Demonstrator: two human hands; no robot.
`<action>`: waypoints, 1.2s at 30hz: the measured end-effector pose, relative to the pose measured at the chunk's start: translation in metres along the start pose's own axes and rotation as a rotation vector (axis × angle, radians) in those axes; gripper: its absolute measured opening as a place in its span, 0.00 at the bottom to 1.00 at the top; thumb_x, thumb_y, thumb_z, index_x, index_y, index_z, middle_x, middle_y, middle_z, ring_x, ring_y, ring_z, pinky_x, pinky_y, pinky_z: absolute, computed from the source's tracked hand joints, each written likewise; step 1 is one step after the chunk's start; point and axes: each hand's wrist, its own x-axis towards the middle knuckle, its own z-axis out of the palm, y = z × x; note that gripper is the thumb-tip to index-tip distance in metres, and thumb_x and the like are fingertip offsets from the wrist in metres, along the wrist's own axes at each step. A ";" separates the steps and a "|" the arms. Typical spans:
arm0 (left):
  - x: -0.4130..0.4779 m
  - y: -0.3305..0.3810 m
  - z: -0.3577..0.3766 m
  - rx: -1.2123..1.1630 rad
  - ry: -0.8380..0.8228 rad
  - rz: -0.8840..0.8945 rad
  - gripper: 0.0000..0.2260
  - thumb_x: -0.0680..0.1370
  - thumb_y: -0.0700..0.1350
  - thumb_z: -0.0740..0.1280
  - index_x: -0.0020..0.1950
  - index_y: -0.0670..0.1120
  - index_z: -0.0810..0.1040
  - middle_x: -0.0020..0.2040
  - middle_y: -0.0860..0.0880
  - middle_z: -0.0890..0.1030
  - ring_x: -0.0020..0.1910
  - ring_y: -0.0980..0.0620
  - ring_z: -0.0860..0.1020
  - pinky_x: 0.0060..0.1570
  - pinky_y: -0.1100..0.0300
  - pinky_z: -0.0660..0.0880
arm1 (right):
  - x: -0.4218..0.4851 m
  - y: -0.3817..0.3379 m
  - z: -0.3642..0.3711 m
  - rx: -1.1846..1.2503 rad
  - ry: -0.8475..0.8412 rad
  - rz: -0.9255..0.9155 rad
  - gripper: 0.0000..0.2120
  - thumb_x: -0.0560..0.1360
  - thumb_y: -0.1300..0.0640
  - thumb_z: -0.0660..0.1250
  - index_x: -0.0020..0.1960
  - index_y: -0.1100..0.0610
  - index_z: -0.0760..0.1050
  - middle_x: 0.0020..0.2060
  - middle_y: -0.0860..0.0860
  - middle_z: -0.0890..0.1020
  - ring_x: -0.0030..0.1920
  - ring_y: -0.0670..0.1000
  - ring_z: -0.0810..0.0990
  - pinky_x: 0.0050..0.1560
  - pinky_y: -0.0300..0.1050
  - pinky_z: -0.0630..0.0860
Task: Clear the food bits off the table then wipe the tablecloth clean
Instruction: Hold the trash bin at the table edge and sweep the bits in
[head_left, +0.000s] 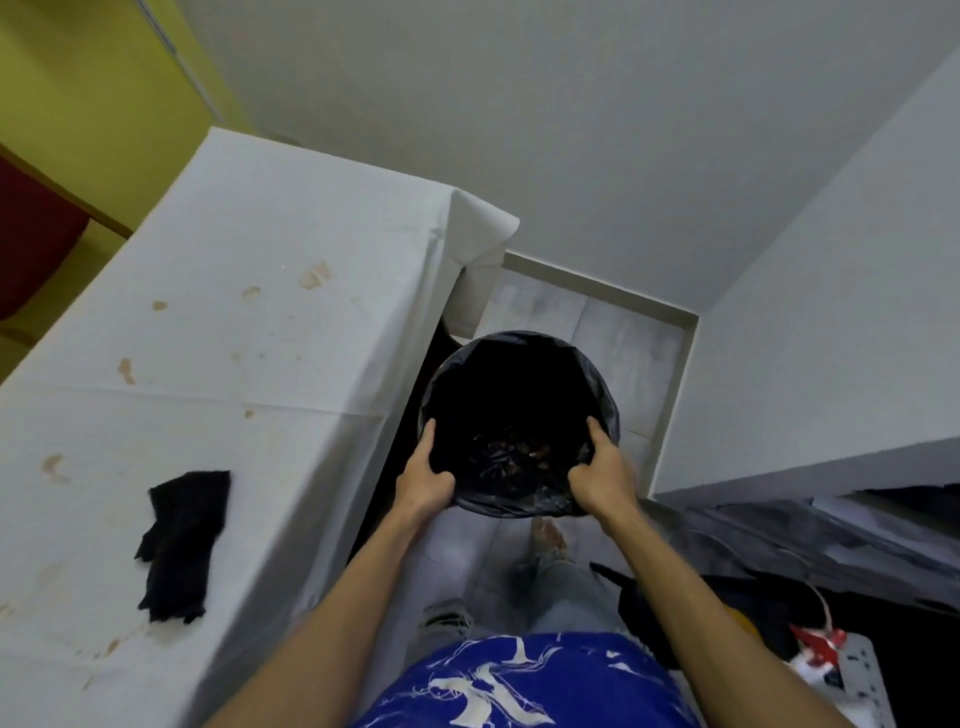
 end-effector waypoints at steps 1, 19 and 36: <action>0.012 0.005 0.004 0.014 0.011 -0.004 0.41 0.72 0.36 0.61 0.78 0.65 0.53 0.73 0.48 0.72 0.63 0.43 0.77 0.61 0.50 0.78 | 0.013 -0.003 -0.003 0.001 -0.017 -0.001 0.39 0.73 0.68 0.58 0.80 0.46 0.53 0.58 0.57 0.79 0.49 0.57 0.78 0.51 0.49 0.77; 0.213 -0.021 0.094 0.032 -0.064 -0.234 0.39 0.75 0.33 0.63 0.79 0.62 0.54 0.73 0.47 0.71 0.66 0.50 0.74 0.66 0.66 0.69 | 0.216 0.069 0.058 -0.190 -0.225 0.092 0.37 0.78 0.63 0.61 0.80 0.48 0.47 0.56 0.61 0.81 0.50 0.61 0.79 0.44 0.46 0.74; 0.421 -0.132 0.181 0.104 -0.028 -0.172 0.39 0.77 0.33 0.63 0.80 0.60 0.51 0.77 0.51 0.65 0.71 0.49 0.69 0.64 0.65 0.68 | 0.412 0.170 0.205 -0.101 -0.152 0.050 0.36 0.76 0.65 0.59 0.79 0.45 0.53 0.56 0.59 0.79 0.40 0.56 0.77 0.40 0.45 0.73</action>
